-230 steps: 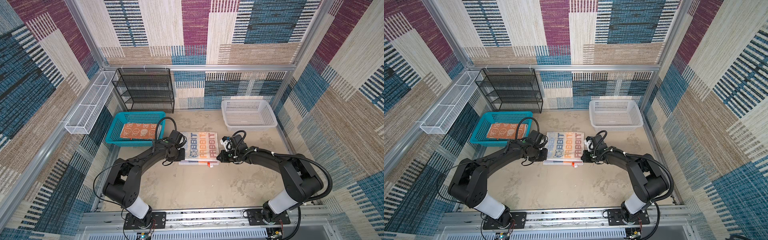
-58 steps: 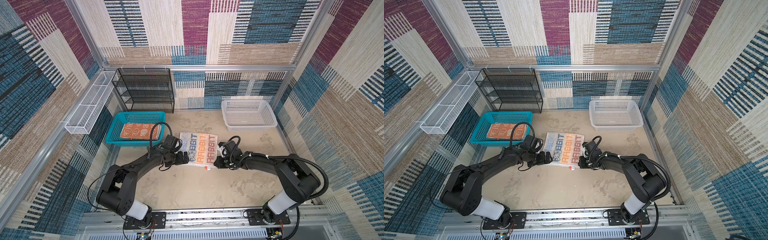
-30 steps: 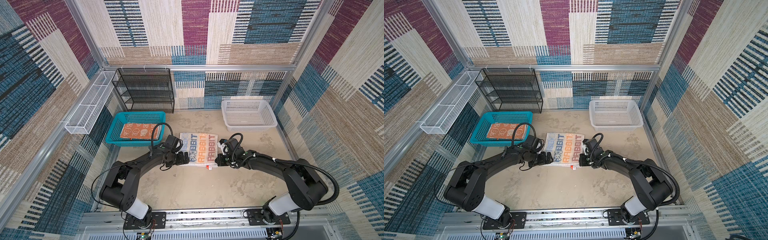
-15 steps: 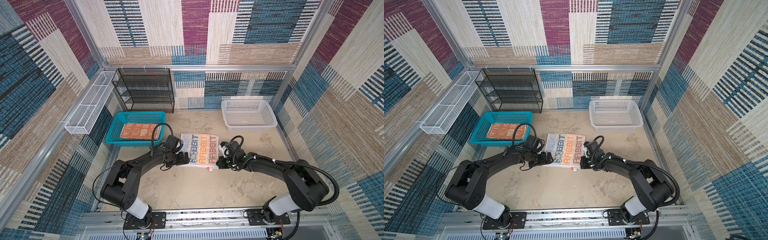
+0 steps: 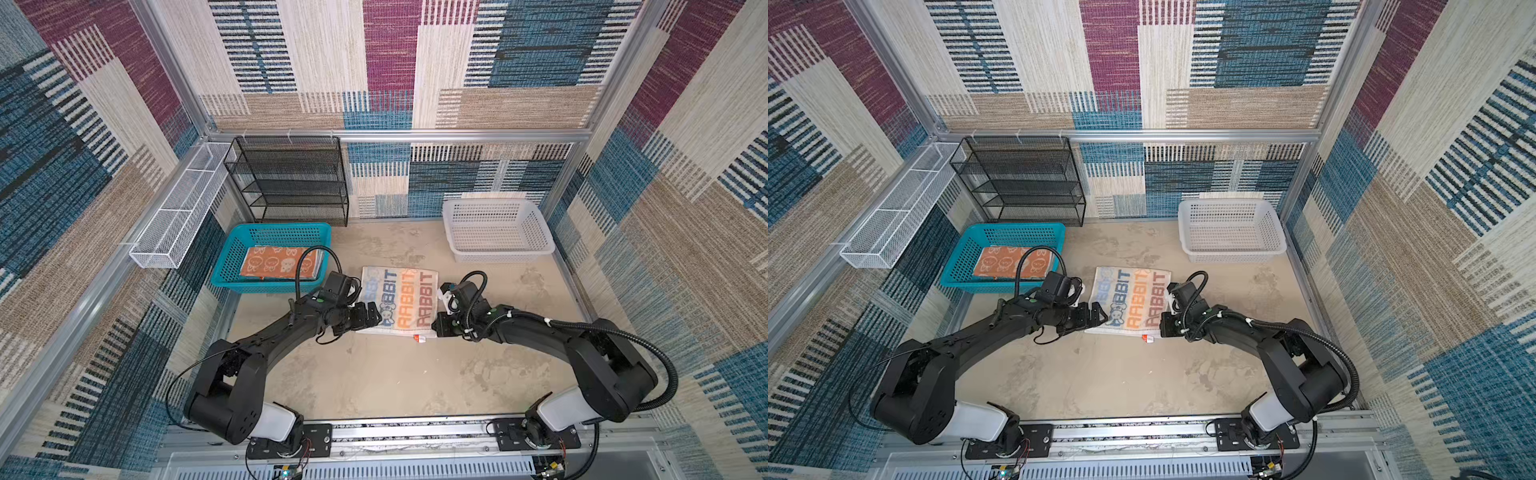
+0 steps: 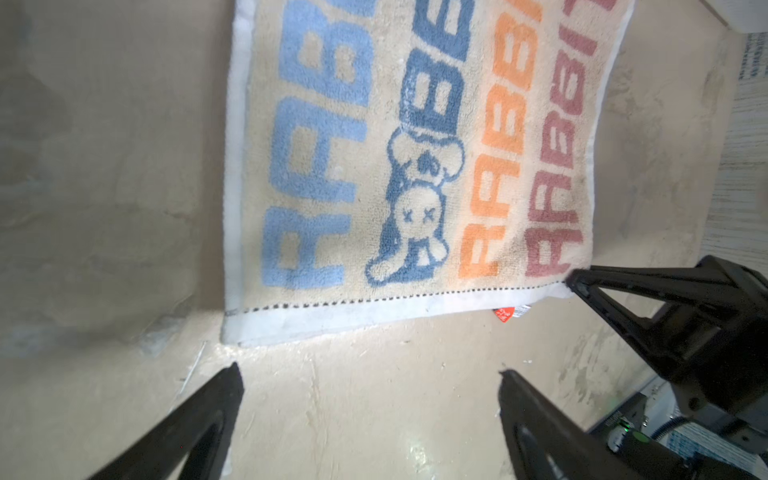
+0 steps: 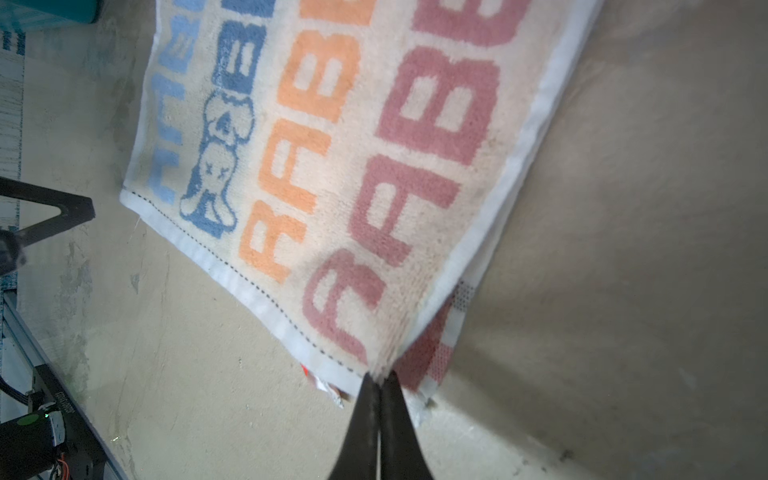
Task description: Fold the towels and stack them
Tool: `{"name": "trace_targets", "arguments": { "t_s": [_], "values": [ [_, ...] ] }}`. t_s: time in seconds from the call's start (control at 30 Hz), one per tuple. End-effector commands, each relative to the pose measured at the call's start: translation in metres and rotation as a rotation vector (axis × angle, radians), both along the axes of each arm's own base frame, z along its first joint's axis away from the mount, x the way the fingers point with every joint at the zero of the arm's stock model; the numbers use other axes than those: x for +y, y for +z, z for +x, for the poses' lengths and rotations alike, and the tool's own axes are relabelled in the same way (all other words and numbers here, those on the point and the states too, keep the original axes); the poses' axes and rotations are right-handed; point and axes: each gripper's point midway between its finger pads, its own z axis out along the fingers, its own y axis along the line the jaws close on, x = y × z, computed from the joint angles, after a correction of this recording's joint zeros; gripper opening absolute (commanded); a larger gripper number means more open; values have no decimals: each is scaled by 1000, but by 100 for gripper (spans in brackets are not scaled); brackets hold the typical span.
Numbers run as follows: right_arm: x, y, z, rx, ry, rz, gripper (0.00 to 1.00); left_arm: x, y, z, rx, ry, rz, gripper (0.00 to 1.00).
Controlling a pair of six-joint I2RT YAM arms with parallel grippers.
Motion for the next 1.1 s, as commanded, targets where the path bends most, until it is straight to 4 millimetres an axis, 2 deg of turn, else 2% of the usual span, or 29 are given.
{"name": "trace_targets", "arguments": {
  "t_s": [0.0,0.1,0.3,0.63,0.93,1.07],
  "values": [
    [6,8,6,-27,8,31,5,-11,-1,2,18,15,-72,99],
    [7,12,7,-33,9,34,5,-19,-5,7,28,20,-118,99],
    [9,34,9,-69,12,59,5,-18,-12,9,33,24,-101,99],
    [9,24,7,-52,16,55,5,-5,-29,-2,58,28,-40,99],
    [7,38,10,-87,10,55,5,-3,-33,-2,63,29,-21,99],
    [5,39,9,-87,11,45,6,0,-33,-2,61,27,-6,99]
  ]
}}
